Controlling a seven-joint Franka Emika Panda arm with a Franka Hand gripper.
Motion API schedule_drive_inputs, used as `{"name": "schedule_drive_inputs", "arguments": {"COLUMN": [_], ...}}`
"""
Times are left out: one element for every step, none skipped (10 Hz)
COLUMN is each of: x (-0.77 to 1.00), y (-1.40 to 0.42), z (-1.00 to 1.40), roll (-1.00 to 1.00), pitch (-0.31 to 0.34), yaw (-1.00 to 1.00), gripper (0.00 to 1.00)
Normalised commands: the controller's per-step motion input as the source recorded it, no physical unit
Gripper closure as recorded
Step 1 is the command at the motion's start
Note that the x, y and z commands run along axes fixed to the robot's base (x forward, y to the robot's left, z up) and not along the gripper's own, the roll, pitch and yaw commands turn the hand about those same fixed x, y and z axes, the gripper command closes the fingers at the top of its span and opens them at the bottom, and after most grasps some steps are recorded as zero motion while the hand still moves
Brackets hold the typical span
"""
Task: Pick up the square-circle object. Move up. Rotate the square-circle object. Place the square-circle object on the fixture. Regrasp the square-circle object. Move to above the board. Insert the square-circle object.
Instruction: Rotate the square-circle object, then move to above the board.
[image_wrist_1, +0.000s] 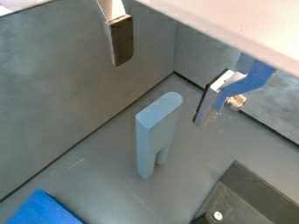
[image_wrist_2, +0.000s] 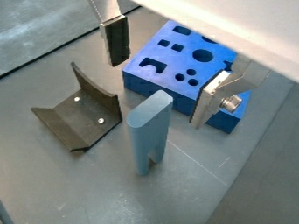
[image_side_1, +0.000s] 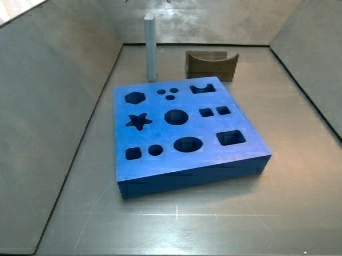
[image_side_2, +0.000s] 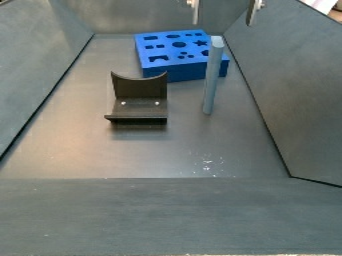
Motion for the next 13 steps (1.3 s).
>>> {"name": "schedule_drive_inputs", "arguments": {"x": [0.01, 0.04, 0.04, 0.03, 0.02, 0.01, 0.01, 0.00, 0.25, 0.25, 0.21, 0.20, 0.19], "y": [0.13, 0.10, 0.07, 0.06, 0.03, 0.03, 0.02, 0.00, -0.09, -0.09, -0.08, -0.07, -0.07], "z": [-1.00, -1.00, -0.95, -0.83, -0.56, -0.45, -0.25, 0.00, 1.00, 1.00, 1.00, 1.00, 1.00], "roll": [-0.09, -0.07, -0.06, -0.04, -0.02, -0.01, 0.01, 0.03, 0.10, 0.10, 0.07, 0.06, 0.04], "pitch": [0.045, -0.002, -0.017, -0.029, -0.045, -0.048, -0.054, -0.046, -0.204, -0.203, -0.087, -0.010, 0.041], "yaw": [0.13, 0.08, 0.06, 0.05, 0.03, 0.03, 0.02, 0.01, -0.32, -0.32, -0.21, -0.14, -0.09], "gripper": [0.00, 0.00, 0.00, 0.00, 0.00, 0.00, 0.00, 1.00, 1.00, 1.00, 1.00, 1.00, 1.00]}}
